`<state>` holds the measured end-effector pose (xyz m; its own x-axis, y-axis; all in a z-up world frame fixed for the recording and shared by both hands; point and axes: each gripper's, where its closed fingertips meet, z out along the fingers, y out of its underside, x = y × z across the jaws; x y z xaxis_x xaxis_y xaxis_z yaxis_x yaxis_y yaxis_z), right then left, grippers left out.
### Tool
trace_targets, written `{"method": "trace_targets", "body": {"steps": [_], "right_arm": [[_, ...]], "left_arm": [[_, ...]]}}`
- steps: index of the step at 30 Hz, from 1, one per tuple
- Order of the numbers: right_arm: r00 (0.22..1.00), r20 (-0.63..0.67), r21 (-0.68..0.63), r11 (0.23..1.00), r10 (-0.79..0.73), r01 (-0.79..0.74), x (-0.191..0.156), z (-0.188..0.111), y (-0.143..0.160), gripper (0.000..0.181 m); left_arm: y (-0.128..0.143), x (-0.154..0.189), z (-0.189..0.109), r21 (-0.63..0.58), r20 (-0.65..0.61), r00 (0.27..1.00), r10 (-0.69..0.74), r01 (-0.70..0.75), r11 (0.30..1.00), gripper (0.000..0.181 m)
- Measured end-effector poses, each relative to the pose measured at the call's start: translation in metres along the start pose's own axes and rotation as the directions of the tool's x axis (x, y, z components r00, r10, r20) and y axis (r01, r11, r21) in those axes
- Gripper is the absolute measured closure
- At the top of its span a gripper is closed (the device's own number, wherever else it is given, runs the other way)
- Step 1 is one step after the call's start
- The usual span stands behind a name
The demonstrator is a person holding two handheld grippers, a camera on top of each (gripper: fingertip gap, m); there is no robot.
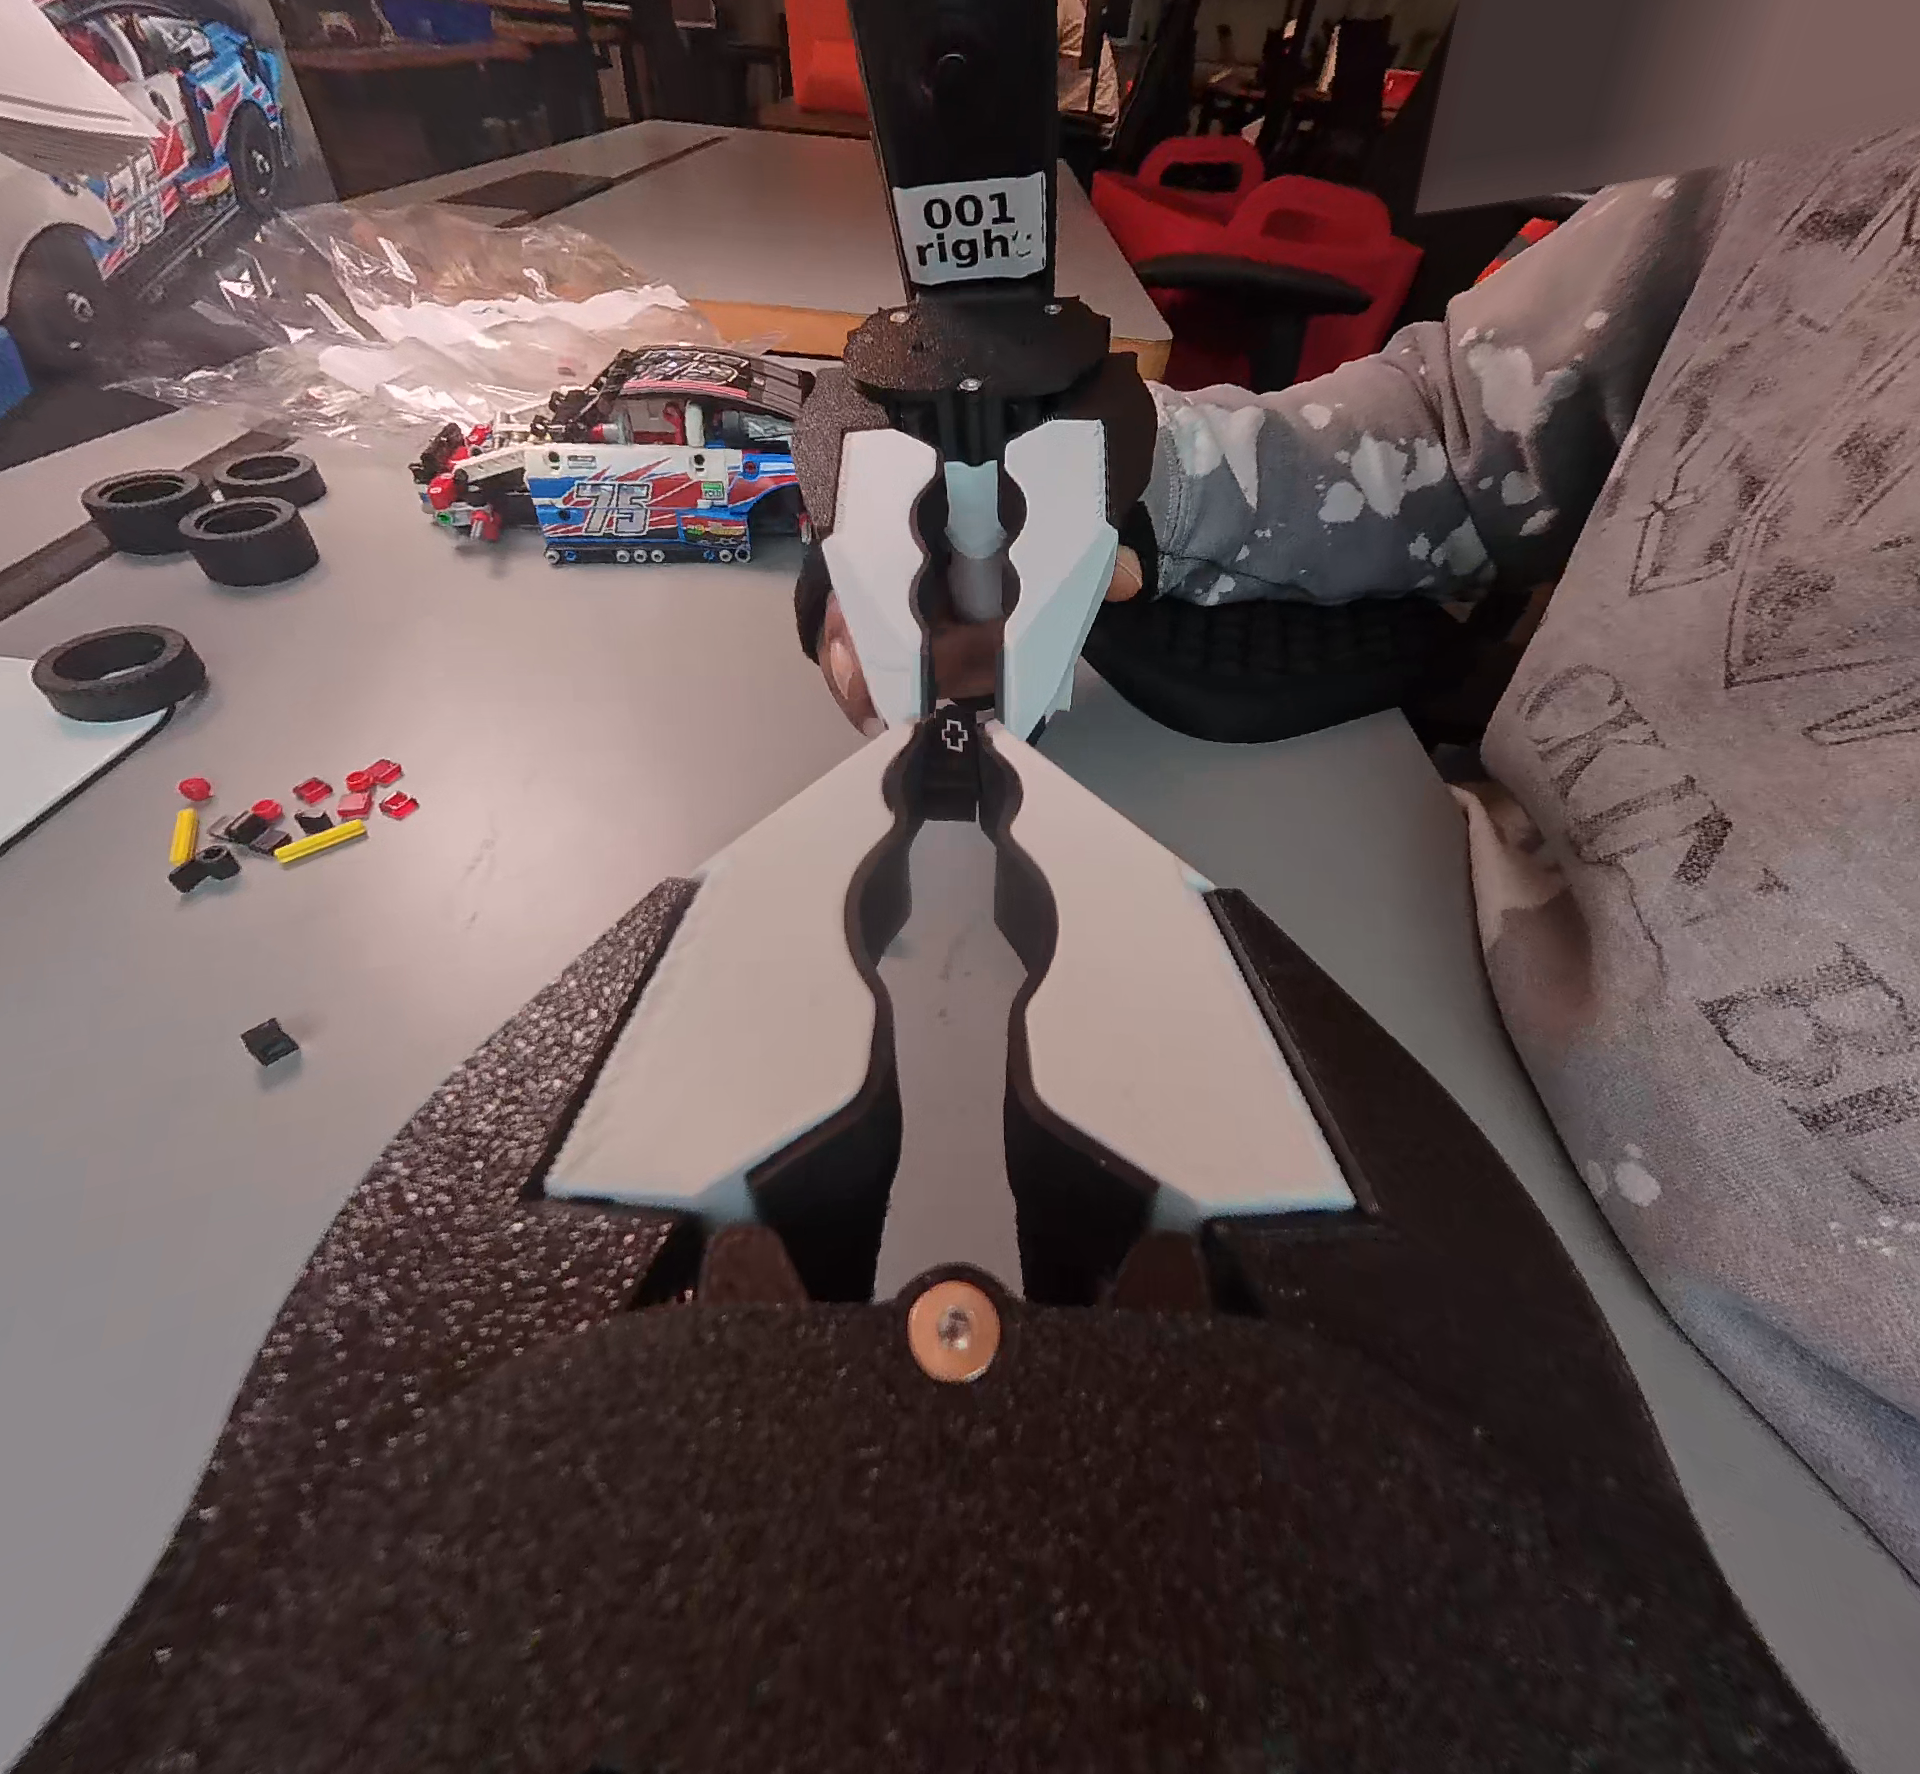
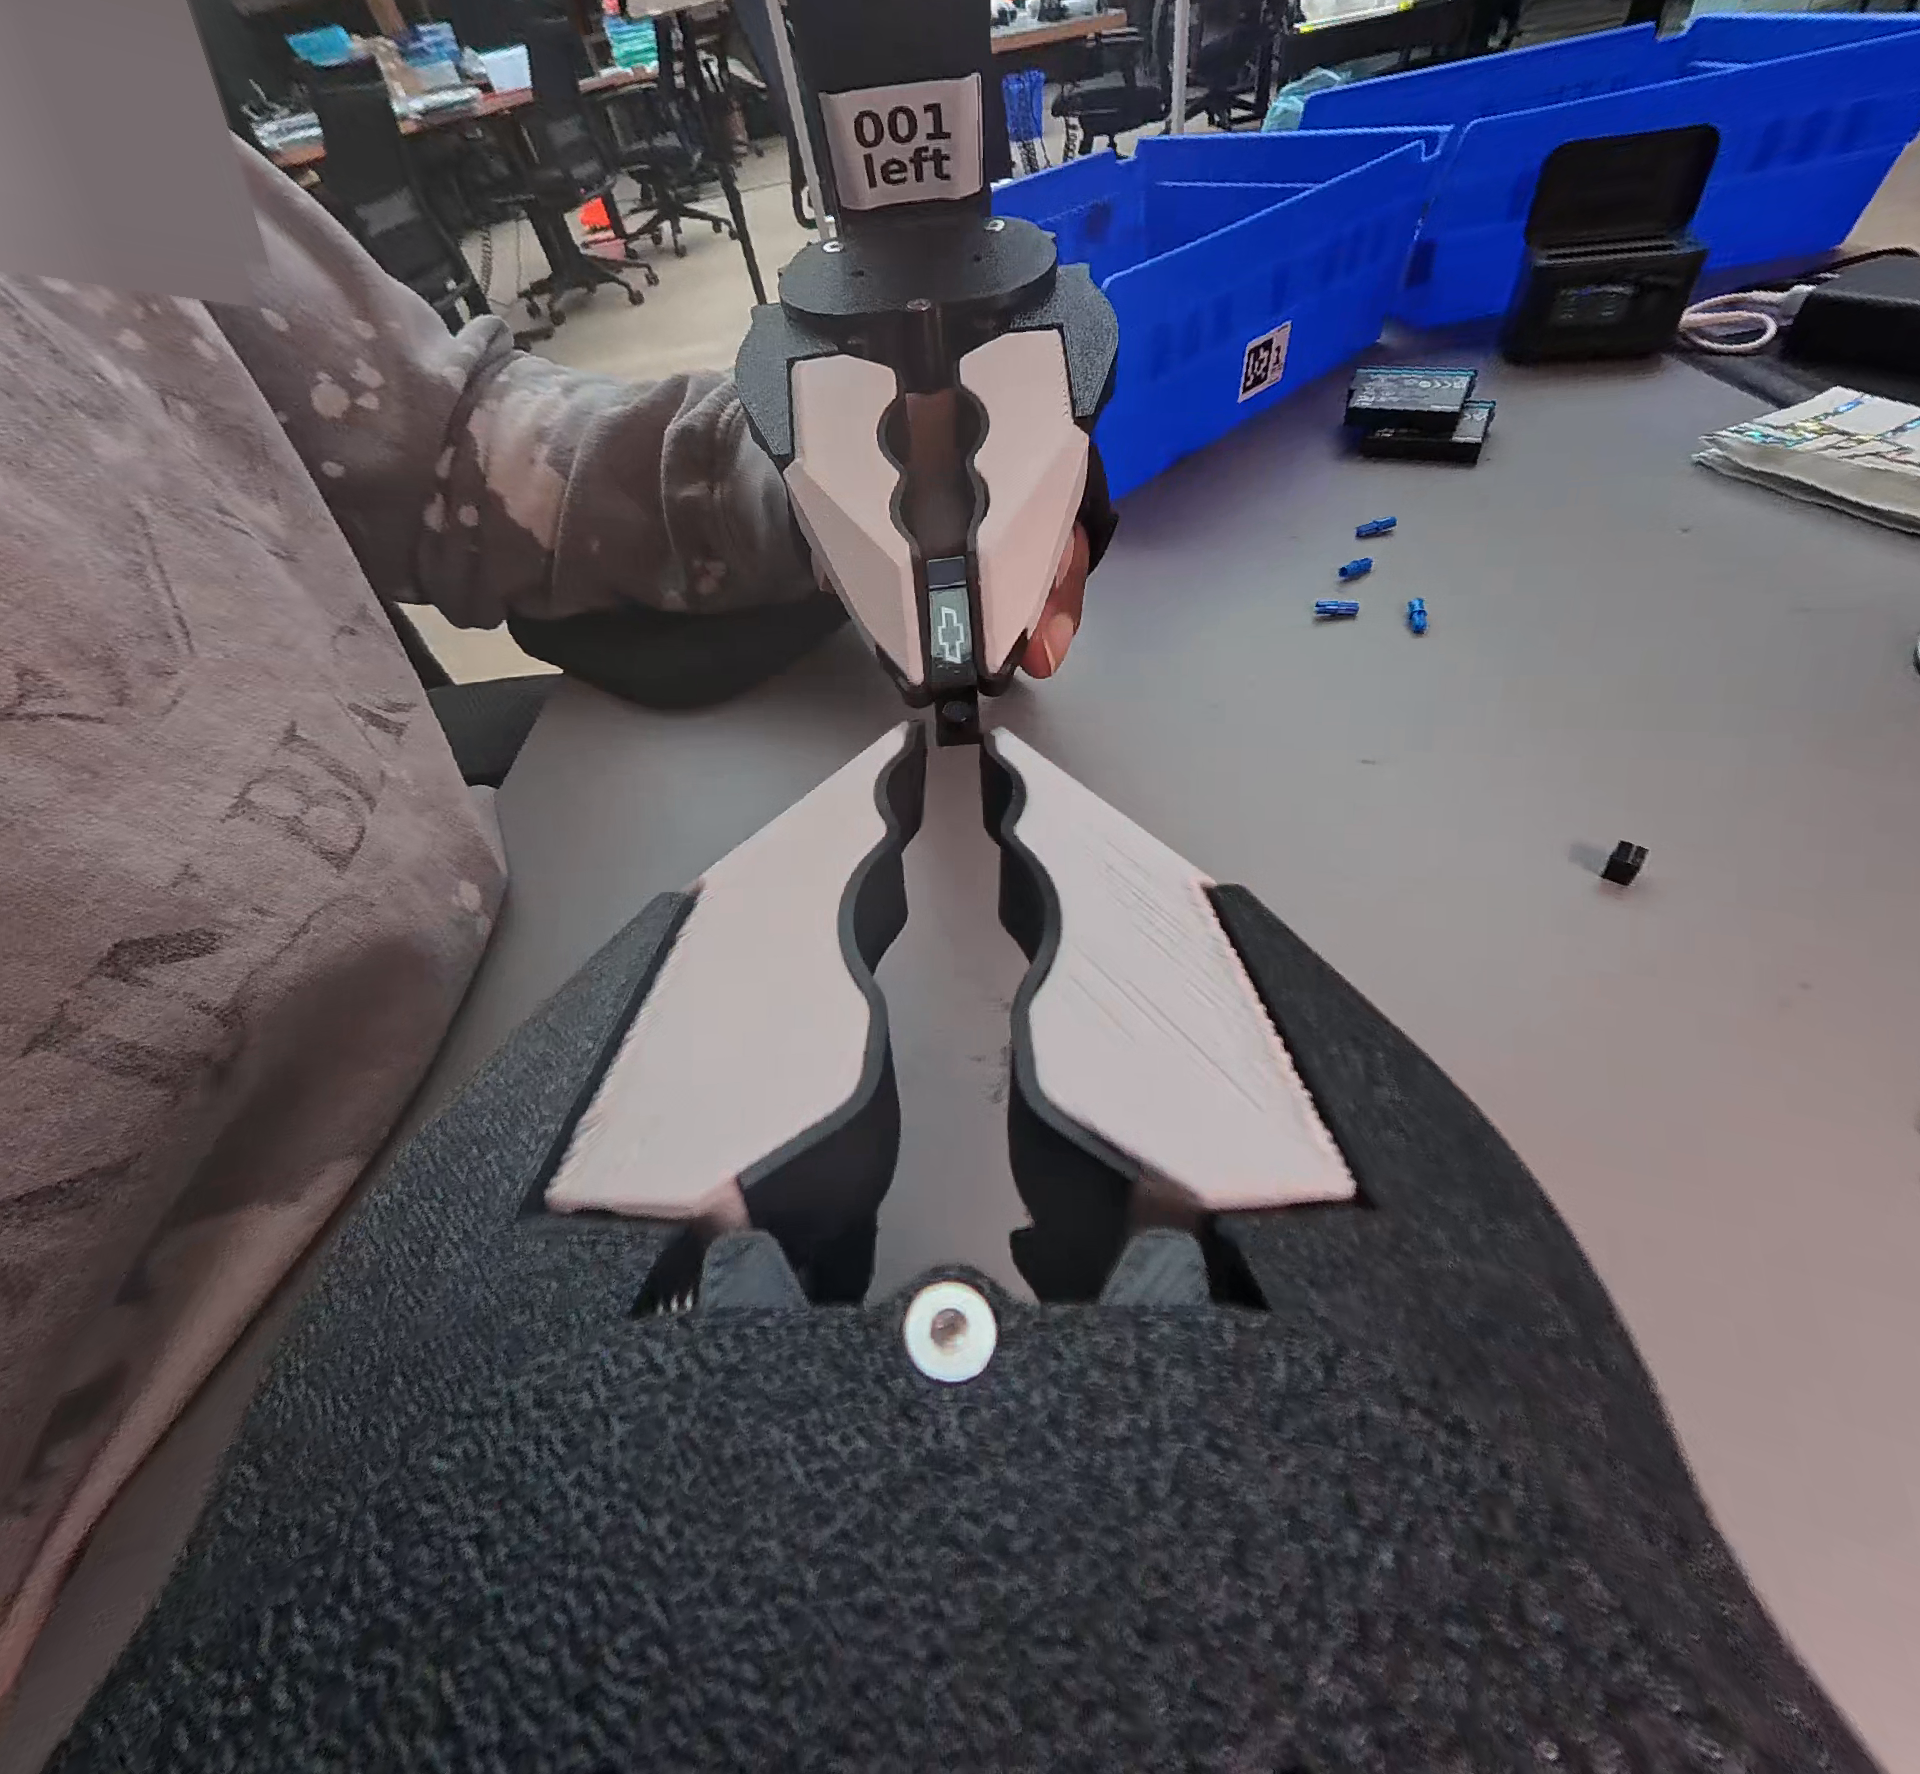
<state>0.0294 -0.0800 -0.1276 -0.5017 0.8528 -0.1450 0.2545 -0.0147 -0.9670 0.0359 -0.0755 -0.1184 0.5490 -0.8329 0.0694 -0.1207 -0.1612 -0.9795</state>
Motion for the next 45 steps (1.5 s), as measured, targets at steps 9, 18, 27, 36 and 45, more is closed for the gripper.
{"method": "trace_targets", "body": {"steps": [9, 18, 27, 36, 45], "right_arm": [[0.997, -0.07, 0.132, 0.99, -0.033, 0.042, 0.009, -0.01, -0.021, 0.174], [0.854, -0.426, 0.085, 0.926, -0.3, 0.367, 0.036, -0.019, -0.035, 0.174], [0.239, -0.477, -0.473, 0.476, -0.846, 0.742, 0.048, -0.017, -0.025, 0.174], [0.303, -0.503, -0.422, 0.535, -0.81, 0.732, 0.047, -0.012, -0.023, 0.173], [0.951, -0.122, 0.37, 0.902, 0.283, -0.221, 0.03, -0.008, -0.052, 0.157]], "left_arm": [[-0.01, -0.008, -0.008, 0.064, -0.002, 0.996, -0.092, 0.092, 0.994, 0.167], [-0.033, -0.034, -0.02, 0.257, -0.001, 0.931, -0.365, 0.353, 0.9, 0.165], [-0.018, -0.048, -0.013, 0.242, -0.143, 0.706, -0.693, 0.704, 0.667, 0.165], [-0.019, -0.044, -0.013, 0.235, -0.142, 0.717, -0.682, 0.694, 0.681, 0.174], [-0.052, -0.042, -0.03, 0.425, 0.022, 0.917, -0.398, 0.352, 0.834, 0.174]]}}
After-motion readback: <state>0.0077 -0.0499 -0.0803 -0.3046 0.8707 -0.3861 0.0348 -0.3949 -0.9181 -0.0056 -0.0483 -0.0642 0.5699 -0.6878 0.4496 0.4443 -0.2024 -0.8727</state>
